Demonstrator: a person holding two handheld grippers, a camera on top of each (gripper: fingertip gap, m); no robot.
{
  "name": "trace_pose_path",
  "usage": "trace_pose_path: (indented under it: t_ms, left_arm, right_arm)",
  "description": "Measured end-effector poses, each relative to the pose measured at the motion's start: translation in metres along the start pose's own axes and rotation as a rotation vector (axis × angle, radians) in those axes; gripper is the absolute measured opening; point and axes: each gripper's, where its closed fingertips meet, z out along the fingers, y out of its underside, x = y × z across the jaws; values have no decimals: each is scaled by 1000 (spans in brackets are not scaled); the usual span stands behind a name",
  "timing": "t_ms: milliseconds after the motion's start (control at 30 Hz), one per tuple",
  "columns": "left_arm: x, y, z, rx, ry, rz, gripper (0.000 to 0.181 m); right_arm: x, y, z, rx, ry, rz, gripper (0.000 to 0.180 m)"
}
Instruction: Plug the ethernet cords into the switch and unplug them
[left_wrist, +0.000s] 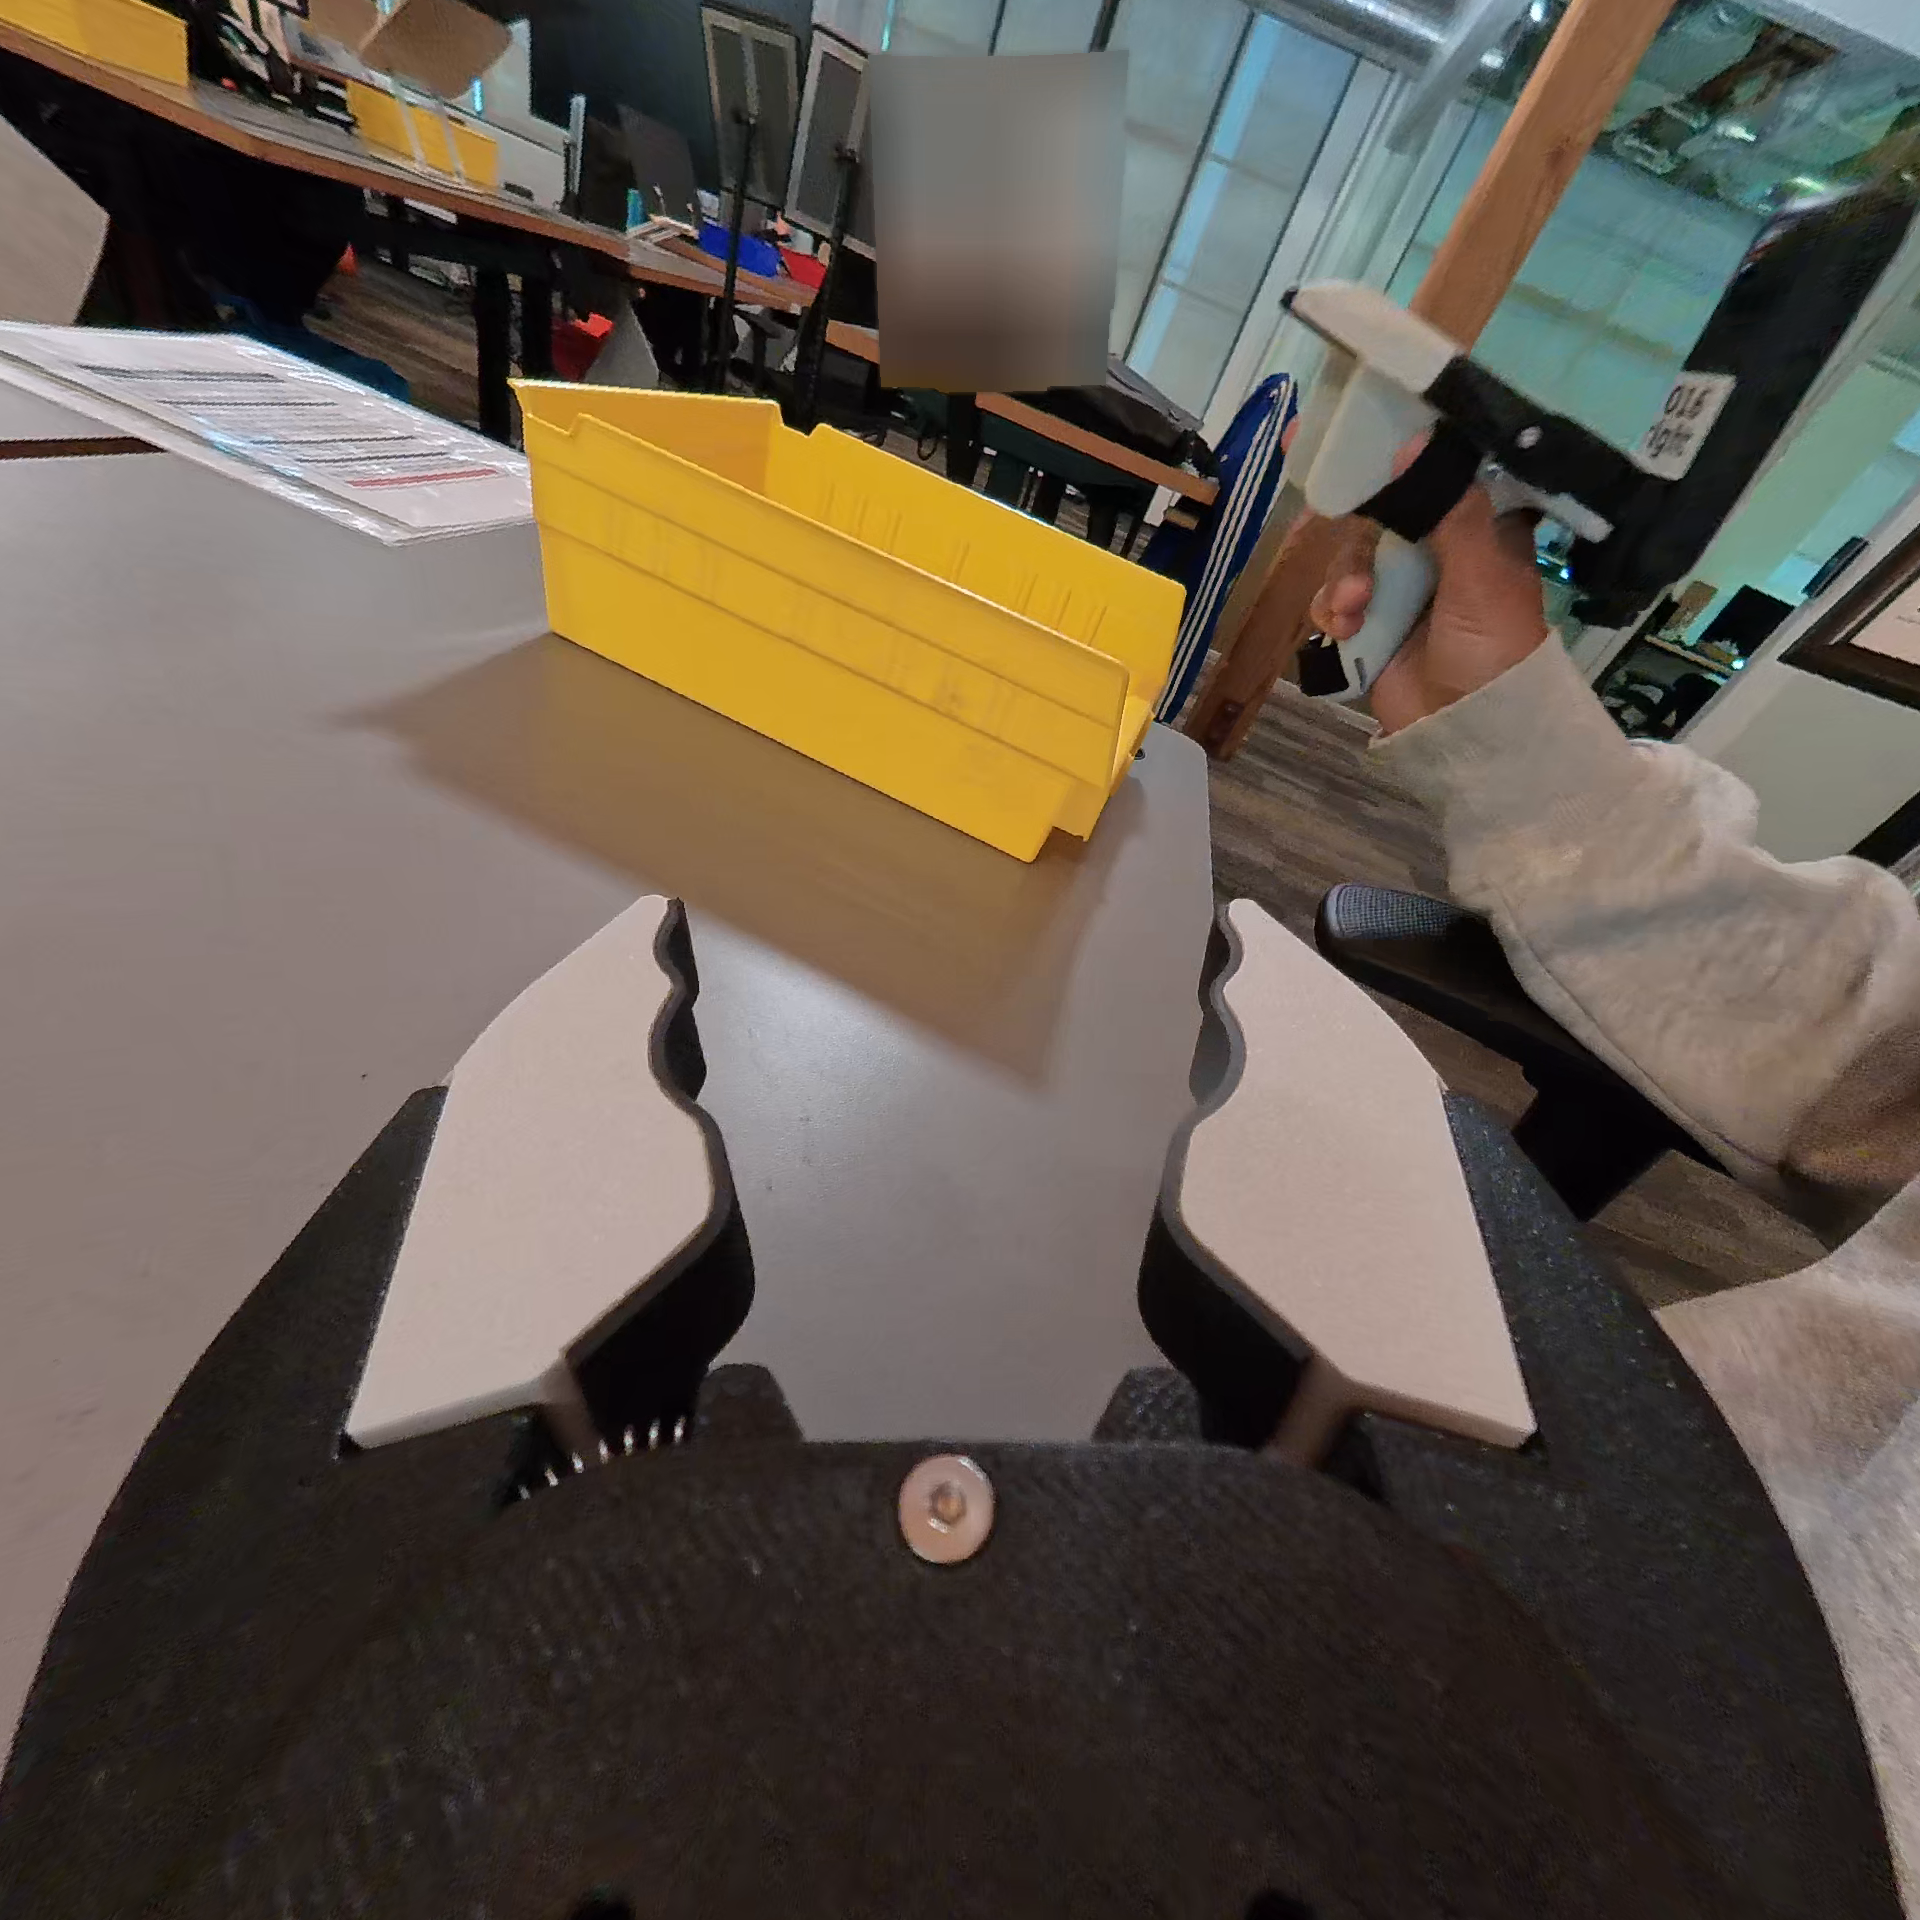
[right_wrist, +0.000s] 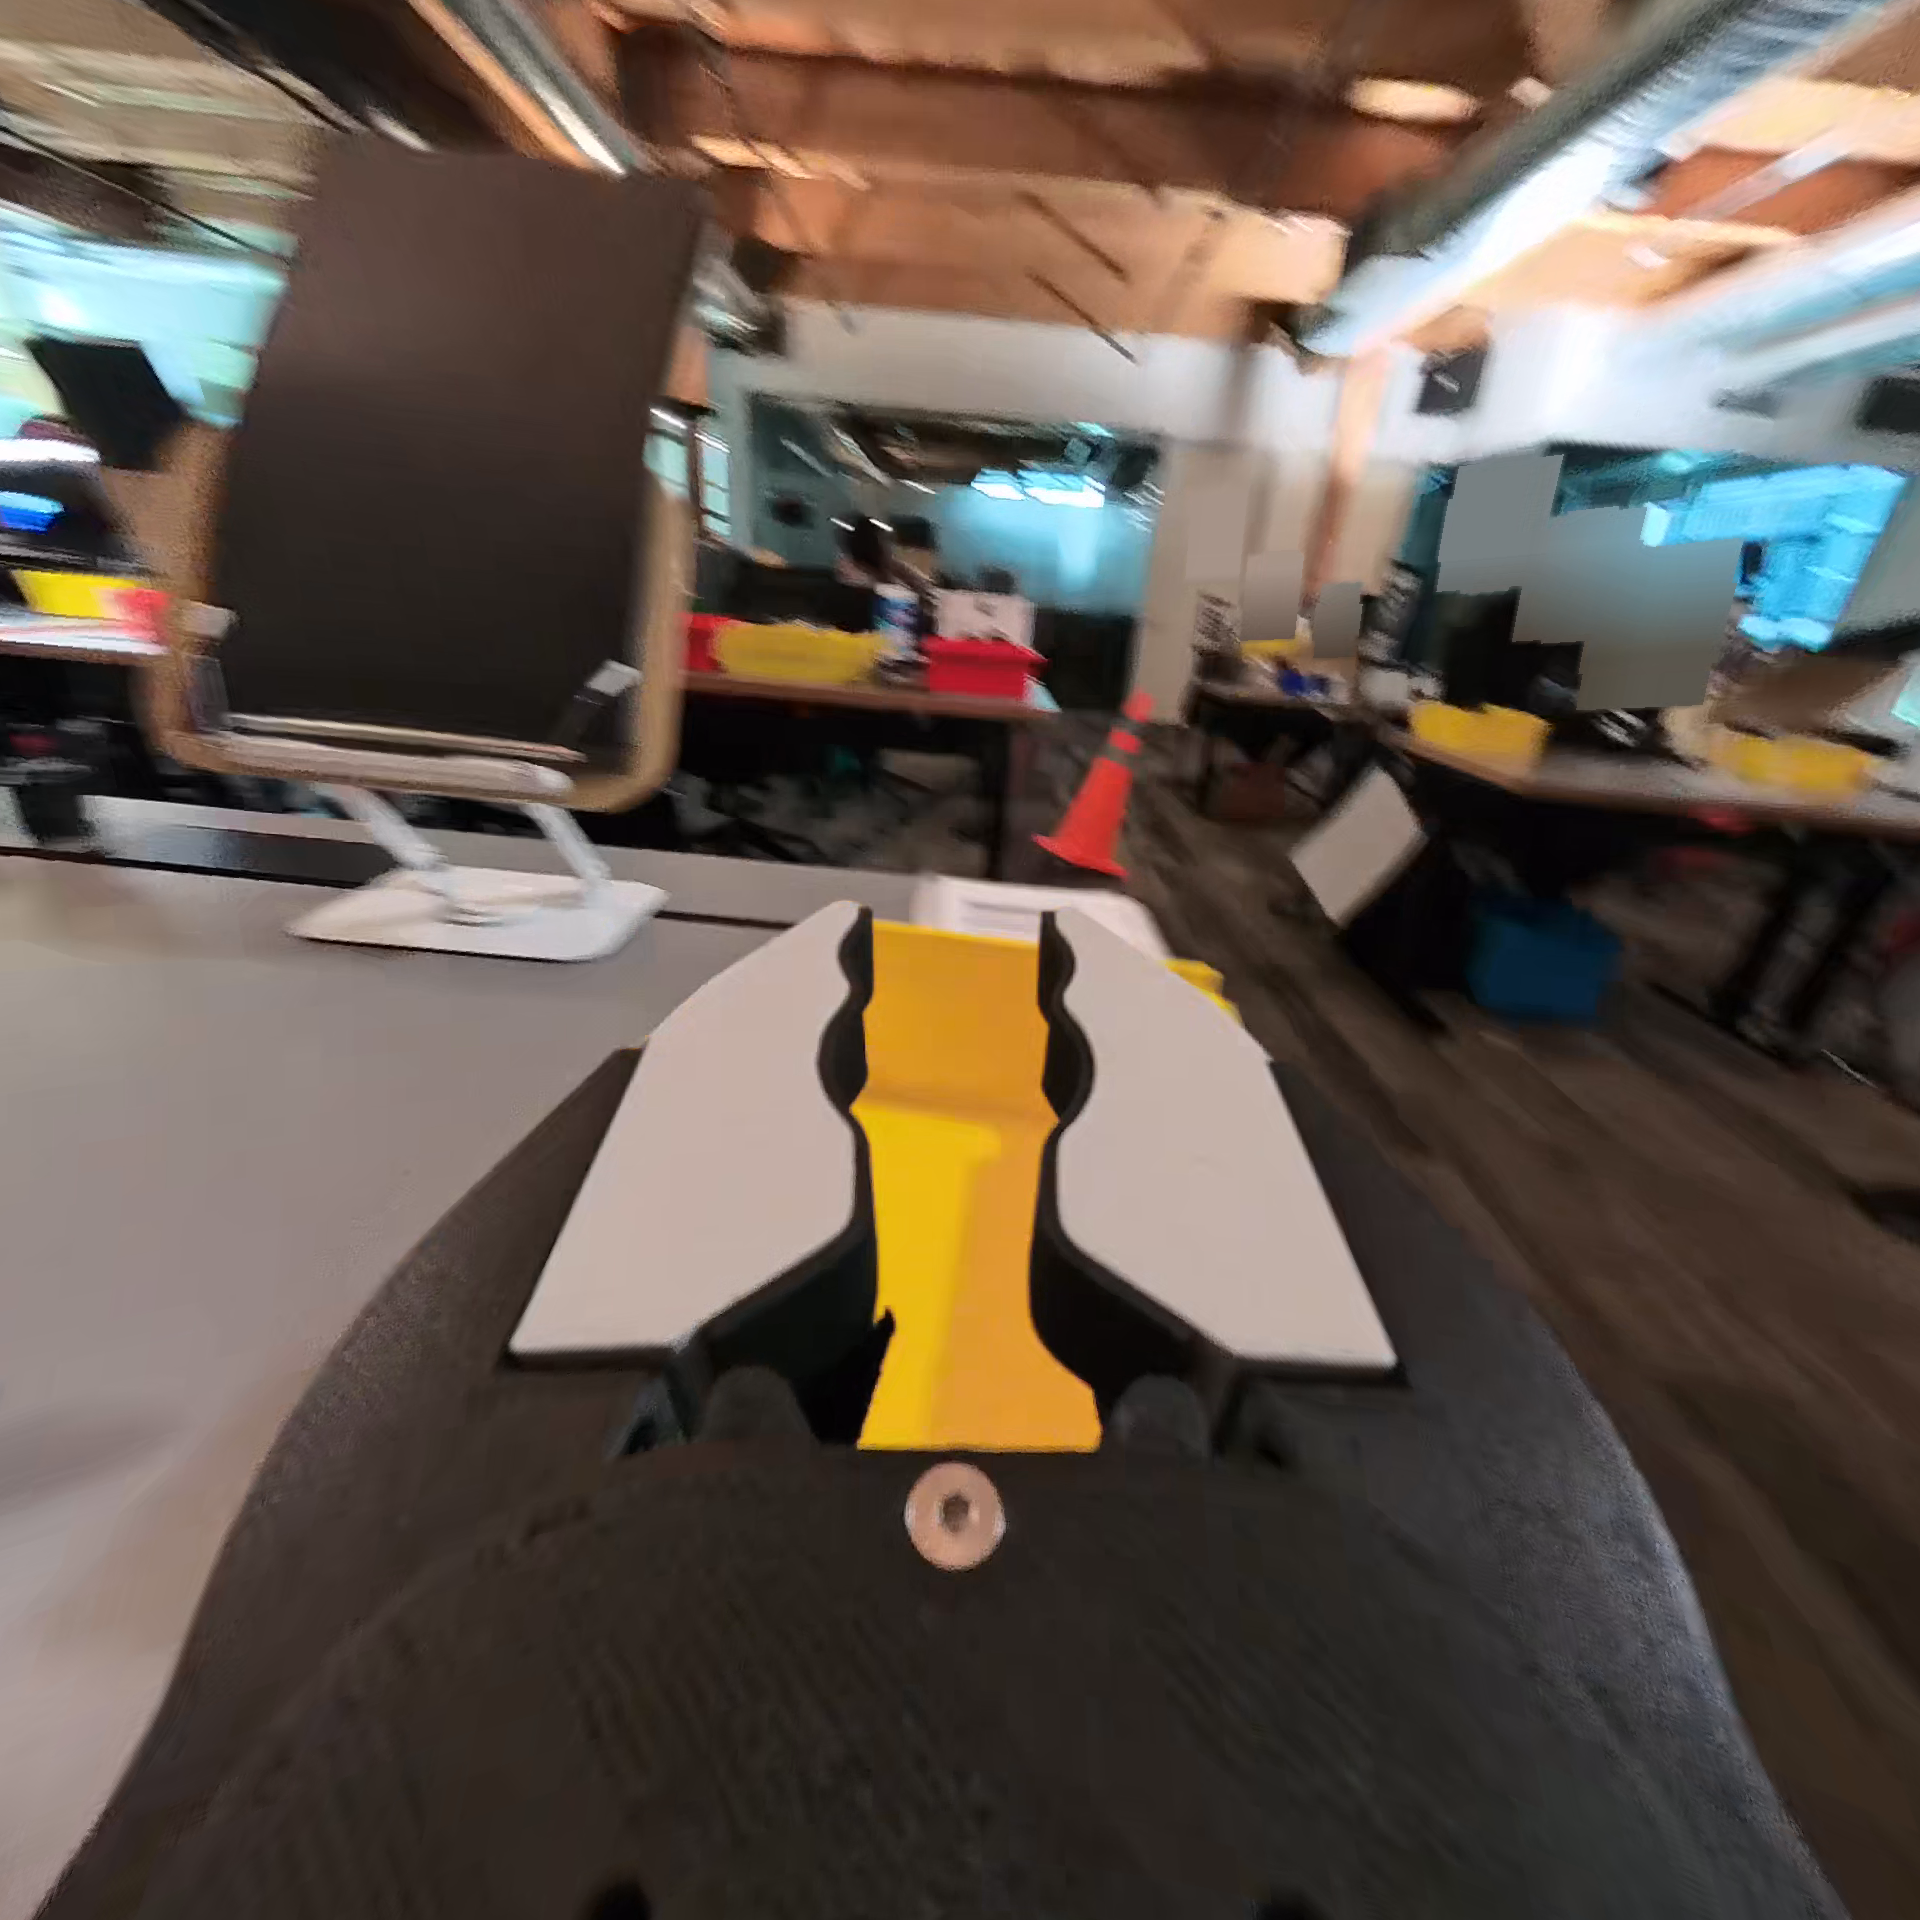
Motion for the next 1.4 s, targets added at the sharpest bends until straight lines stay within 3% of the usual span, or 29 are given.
trace_pose_path:
  t_ms: [233, 333, 533, 800, 967, 1067, 1267, 1400]
  left_arm:
    - [-11, 2, -1, -10, -36, 4, 94]
    - [-18, 1, -3, -5, -50, -10, 94]
    - [-37, -2, -11, -3, -112, 1, 94]
    - [-93, -18, -50, 53, -334, 11, 92]
    - [-142, -13, -111, -11, -643, 106, 83]
    - [-156, -20, -157, 40, -771, 86, 81]
    - [-152, -44, -273, 207, -1226, 179, 103]
    - [-132, -44, -324, 152, -1434, 308, 107]
  right_arm:
    - [-199, -6, 11, 22, -602, 239, 36]
    - [-252, 15, 3, -49, -749, 244, 37]
    - [-285, 60, -5, -204, -911, 238, 37]
    - [-284, 73, -2, -265, -957, 319, 39]
    - [-289, 70, 1, -271, -1001, 355, 40]
    - [-299, 71, 4, -280, -1047, 368, 39]
    - [-327, 74, 9, -313, -1155, 379, 39]
    - [-348, 75, 12, -346, -1238, 412, 39]
